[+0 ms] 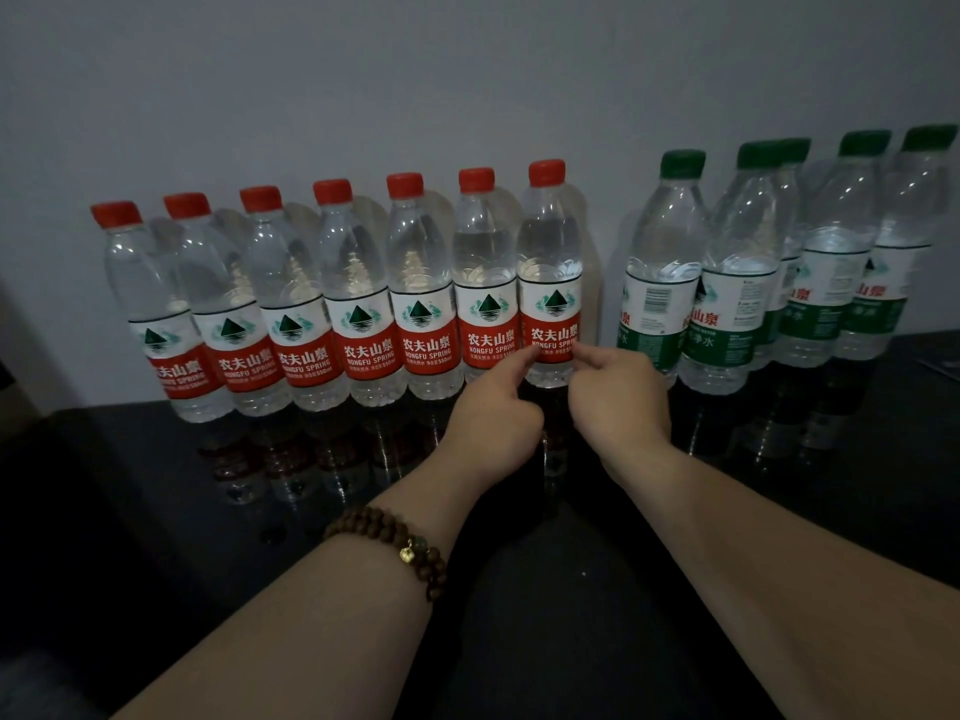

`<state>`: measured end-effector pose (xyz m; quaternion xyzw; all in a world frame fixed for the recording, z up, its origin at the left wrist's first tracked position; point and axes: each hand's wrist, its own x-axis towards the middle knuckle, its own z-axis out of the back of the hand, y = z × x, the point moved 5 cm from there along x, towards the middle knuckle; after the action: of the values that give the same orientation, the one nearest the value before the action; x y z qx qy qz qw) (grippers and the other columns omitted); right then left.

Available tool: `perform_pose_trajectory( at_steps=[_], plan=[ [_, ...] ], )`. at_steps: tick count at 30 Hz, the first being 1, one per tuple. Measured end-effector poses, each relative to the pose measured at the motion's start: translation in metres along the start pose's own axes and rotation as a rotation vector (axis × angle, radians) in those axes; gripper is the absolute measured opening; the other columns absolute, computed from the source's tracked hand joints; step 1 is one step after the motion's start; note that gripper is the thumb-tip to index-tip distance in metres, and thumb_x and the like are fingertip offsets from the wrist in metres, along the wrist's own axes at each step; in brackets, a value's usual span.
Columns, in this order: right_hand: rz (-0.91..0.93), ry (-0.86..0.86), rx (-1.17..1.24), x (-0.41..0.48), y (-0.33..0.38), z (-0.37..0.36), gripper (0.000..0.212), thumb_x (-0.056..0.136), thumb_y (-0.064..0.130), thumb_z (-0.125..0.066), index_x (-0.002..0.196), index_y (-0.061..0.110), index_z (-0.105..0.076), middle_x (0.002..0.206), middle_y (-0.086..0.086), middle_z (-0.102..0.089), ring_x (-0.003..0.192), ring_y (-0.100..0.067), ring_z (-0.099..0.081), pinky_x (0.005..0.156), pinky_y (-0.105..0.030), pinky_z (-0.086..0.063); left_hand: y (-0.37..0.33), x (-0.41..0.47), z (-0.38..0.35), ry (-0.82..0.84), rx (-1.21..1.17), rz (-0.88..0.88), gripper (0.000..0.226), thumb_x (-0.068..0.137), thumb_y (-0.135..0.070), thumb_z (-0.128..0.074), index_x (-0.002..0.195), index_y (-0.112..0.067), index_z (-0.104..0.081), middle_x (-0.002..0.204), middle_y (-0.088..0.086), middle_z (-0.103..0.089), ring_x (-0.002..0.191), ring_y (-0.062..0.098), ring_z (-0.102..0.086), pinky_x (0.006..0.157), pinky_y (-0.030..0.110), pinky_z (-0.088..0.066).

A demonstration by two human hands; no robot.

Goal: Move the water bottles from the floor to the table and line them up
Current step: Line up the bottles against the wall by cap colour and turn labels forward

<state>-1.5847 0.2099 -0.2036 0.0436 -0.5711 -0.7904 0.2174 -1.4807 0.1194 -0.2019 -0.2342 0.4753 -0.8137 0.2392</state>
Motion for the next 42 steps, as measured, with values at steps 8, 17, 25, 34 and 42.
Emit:
perform_pose_trajectory(
  at_steps=[8, 17, 25, 34, 42],
  plan=[
    [0.027, 0.003, -0.001, 0.003, -0.003, -0.002, 0.051, 0.083, 0.026, -0.054, 0.13, 0.038, -0.069, 0.109, 0.011, -0.078, 0.079, -0.016, -0.073, 0.06, -0.029, -0.055, 0.002, 0.001, 0.0, -0.007, -0.001, -0.01, 0.091, 0.075, 0.005, -0.053, 0.157, -0.033, -0.039, 0.16, -0.004, -0.044, 0.119, 0.037, -0.065, 0.093, 0.051, -0.056],
    [0.012, 0.004, 0.019, 0.006, -0.006, -0.004, 0.061, 0.072, 0.028, -0.047, 0.128, 0.035, -0.072, 0.111, 0.013, -0.078, 0.09, -0.016, -0.073, 0.076, -0.035, -0.062, 0.003, 0.003, 0.007, -0.13, 0.001, -0.035, 0.076, 0.081, 0.009, -0.055, 0.151, -0.022, -0.05, 0.151, -0.001, -0.055, 0.132, 0.023, -0.058, 0.101, 0.05, -0.055],
    [-0.049, -0.105, 0.205, -0.005, -0.004, 0.023, 0.042, 0.068, 0.016, -0.047, 0.084, 0.033, -0.081, 0.078, 0.013, -0.077, 0.069, -0.016, -0.074, 0.063, -0.035, -0.063, -0.003, -0.001, 0.01, -0.186, 0.133, 0.054, 0.045, 0.089, 0.0, -0.055, 0.13, -0.014, -0.067, 0.118, 0.0, -0.072, 0.088, 0.028, -0.074, 0.08, 0.045, -0.064],
    [-0.153, -0.096, 0.132, 0.017, -0.039, 0.111, 0.011, 0.074, 0.012, -0.072, 0.077, 0.017, -0.082, 0.079, -0.001, -0.075, 0.074, -0.019, -0.066, 0.066, -0.031, -0.052, -0.045, -0.009, -0.05, -0.02, 0.259, 0.158, 0.033, 0.084, -0.003, -0.058, 0.114, -0.003, -0.071, 0.099, 0.019, -0.074, 0.092, 0.035, -0.073, 0.085, 0.042, -0.062],
    [0.073, -0.08, -0.045, 0.03, -0.042, 0.12, 0.038, 0.076, 0.011, -0.06, 0.072, 0.044, -0.078, 0.066, 0.03, -0.069, 0.075, 0.003, -0.066, 0.072, -0.013, -0.049, -0.052, -0.001, -0.075, -0.297, 0.165, -0.057, 0.05, 0.086, -0.002, -0.059, 0.132, -0.018, -0.068, 0.125, 0.0, -0.073, 0.112, 0.019, -0.068, 0.097, 0.023, -0.05]
  ],
)
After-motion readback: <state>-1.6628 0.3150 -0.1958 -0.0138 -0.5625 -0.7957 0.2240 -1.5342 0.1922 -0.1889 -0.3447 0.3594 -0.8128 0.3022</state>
